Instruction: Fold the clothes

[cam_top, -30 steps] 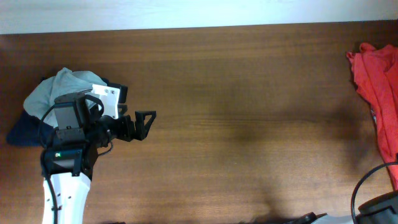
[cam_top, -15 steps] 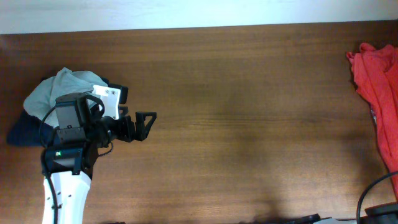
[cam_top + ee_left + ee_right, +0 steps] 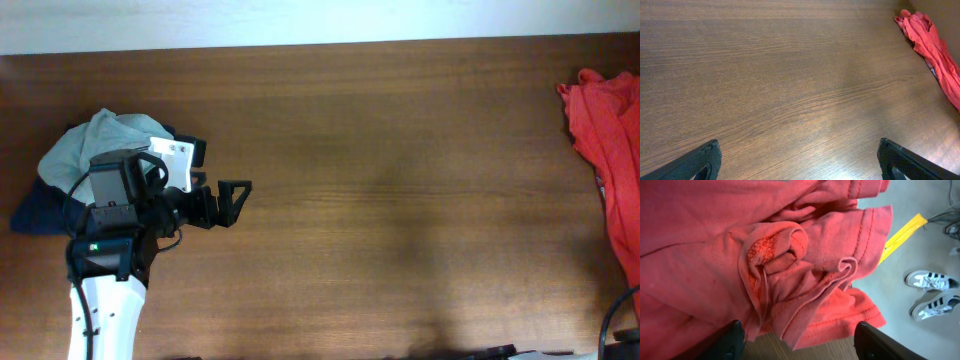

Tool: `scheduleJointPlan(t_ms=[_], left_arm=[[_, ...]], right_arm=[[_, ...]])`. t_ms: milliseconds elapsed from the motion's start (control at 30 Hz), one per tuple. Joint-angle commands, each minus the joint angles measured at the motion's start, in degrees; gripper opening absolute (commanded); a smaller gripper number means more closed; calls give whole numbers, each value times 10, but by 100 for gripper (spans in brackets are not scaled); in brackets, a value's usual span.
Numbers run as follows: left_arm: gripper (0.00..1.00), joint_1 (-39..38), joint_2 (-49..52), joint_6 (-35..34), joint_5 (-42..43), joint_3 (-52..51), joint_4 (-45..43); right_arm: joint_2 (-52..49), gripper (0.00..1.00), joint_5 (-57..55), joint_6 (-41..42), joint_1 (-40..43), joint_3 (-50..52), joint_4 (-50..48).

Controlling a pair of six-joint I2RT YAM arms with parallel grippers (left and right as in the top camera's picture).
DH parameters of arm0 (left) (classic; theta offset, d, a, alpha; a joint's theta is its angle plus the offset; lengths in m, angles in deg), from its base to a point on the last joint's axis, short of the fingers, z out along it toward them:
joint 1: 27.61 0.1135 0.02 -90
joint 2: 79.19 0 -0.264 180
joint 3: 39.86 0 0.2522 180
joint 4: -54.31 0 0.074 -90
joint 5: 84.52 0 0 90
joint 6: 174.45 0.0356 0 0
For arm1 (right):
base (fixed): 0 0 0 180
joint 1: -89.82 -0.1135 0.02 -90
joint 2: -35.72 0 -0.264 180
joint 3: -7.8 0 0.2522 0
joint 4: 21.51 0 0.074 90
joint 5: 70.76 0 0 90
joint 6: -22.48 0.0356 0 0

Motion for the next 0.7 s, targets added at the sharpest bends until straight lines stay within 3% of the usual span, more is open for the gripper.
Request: scheduleJointPlan(t_ms=[0,300,367,467,667], left_arm=[[99,-1,1,-6,13,13,1],[99,-1,1,-6,13,13,1],[99,-1,1,-6,13,13,0],[99,-1,1,-6,13,13,0],[99,-1,1,-6,14,13,0]], right_arm=[[0,75,-1,19,3,-10,-2],[-4,72,-5,33,3,-10,4],[-5,65,-8,41,3,-10,12],[-6,63,-17,59,3,-10,21],[-6,63,-19,70,7,-10,31]])
